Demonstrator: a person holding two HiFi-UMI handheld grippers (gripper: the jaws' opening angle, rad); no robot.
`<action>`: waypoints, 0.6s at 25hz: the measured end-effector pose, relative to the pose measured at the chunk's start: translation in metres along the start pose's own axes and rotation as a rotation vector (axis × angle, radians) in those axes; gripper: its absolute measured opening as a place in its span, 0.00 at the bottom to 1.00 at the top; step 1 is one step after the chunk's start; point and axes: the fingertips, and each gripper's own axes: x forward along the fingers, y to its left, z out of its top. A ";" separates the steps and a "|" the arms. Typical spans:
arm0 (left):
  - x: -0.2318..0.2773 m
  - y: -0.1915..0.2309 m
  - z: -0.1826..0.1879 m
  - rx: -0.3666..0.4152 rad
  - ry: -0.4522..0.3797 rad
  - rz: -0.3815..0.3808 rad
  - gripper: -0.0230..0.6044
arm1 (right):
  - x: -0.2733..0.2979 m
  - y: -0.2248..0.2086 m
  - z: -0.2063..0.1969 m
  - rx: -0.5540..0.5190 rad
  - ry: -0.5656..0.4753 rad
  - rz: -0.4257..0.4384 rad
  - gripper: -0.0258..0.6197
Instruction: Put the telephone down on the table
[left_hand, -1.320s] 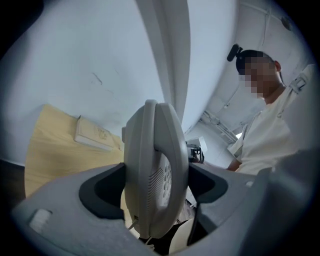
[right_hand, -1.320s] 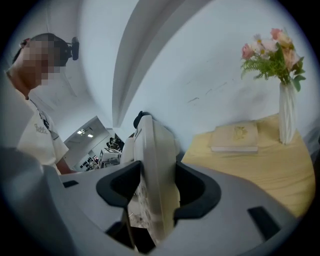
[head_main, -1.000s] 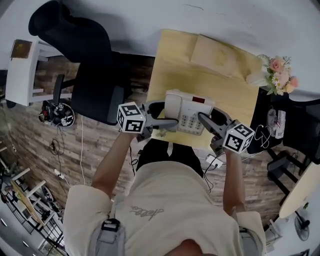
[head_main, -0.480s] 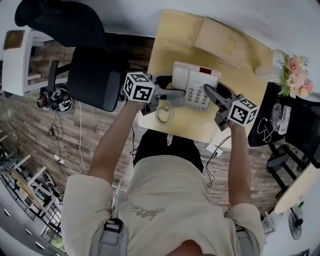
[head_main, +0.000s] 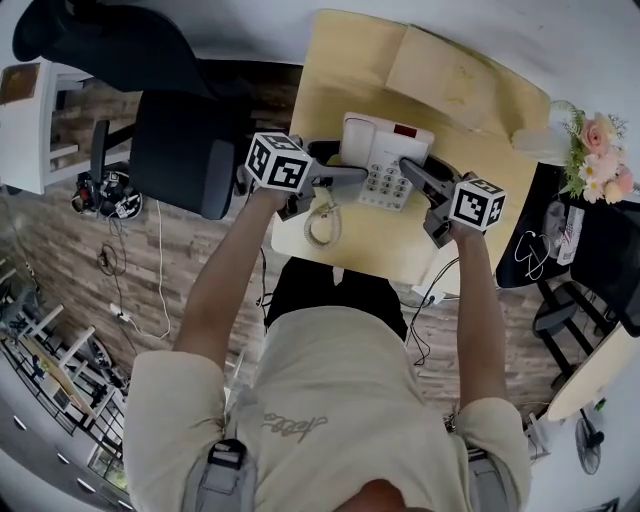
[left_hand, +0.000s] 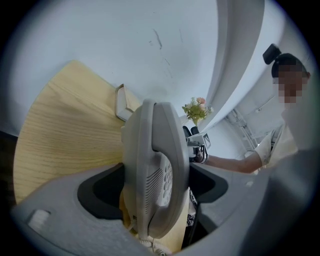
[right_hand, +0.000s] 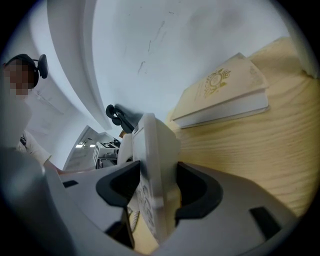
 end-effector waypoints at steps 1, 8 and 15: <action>0.002 0.003 -0.001 -0.009 0.012 0.006 0.65 | 0.002 -0.003 -0.001 0.006 0.007 -0.005 0.38; 0.007 0.017 0.003 -0.104 0.007 0.011 0.65 | 0.012 -0.019 0.000 0.051 0.035 -0.019 0.38; 0.009 0.026 0.003 -0.173 -0.006 0.024 0.65 | 0.017 -0.027 -0.002 0.087 0.047 -0.027 0.39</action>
